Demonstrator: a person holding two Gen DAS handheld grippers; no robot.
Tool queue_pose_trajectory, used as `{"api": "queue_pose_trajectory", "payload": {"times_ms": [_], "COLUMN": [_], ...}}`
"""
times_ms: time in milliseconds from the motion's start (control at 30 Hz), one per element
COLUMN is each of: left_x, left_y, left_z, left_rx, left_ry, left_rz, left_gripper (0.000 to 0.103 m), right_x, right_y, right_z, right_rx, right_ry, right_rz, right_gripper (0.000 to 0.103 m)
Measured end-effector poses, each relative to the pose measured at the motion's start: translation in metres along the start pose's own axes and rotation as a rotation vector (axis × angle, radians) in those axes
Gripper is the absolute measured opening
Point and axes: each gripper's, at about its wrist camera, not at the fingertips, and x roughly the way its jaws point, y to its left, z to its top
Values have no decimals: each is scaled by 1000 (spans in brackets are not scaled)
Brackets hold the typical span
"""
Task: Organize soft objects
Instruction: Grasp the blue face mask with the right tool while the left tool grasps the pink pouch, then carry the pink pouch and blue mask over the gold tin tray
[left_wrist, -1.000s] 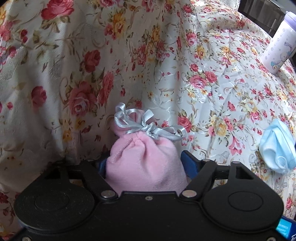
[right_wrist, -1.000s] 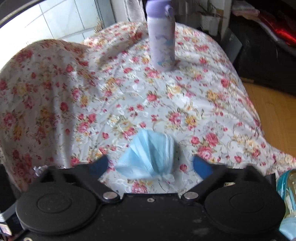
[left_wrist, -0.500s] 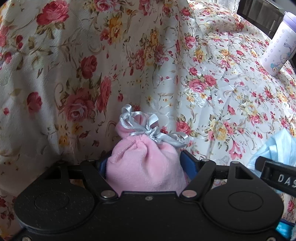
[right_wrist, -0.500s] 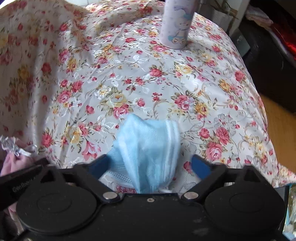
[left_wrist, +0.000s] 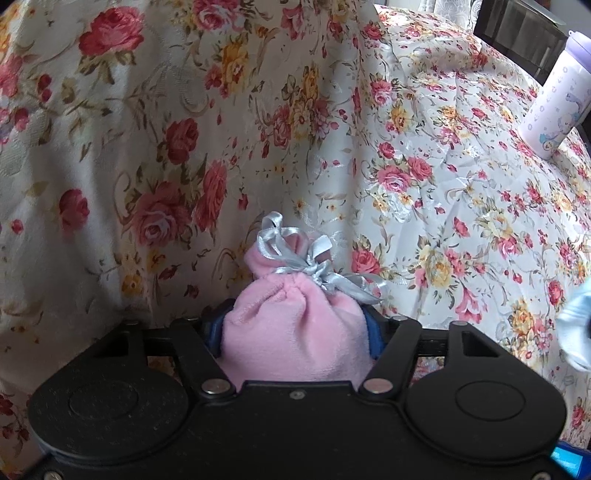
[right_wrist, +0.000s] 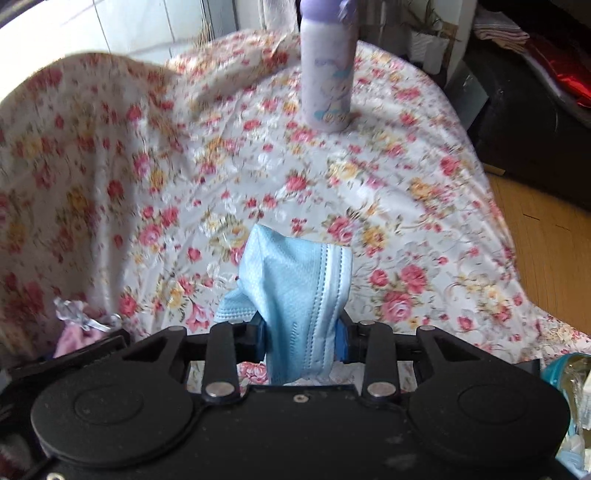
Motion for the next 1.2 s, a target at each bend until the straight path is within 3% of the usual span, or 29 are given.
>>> {"api": "queue_pose_trajectory", "payload": {"times_ms": [267, 533, 667, 900, 1000, 1200], "left_x": [-10, -20, -28, -73, -95, -141], "left_y": [14, 15, 16, 3, -5, -36], "left_z": [-2, -5, -3, -5, -5, -14], "left_rx": [-64, -58, -70, 32, 32, 137], "left_ry": [13, 21, -12, -136, -132, -152], "left_rz": [-97, -137, -149, -251, -289, -323], "left_gripper": [57, 57, 57, 57, 57, 57], "right_x": [-43, -63, -74, -86, -92, -112], "right_y": [-10, -28, -38, -53, -60, -79], "right_z": [-22, -50, -60, -80, -90, -110], "right_rx": [1, 53, 83, 125, 133, 170], "right_ry": [-40, -51, -64, -68, -75, -99], "right_rz": [8, 27, 39, 56, 48, 43], "right_gripper": [34, 34, 34, 34, 34, 34]}}
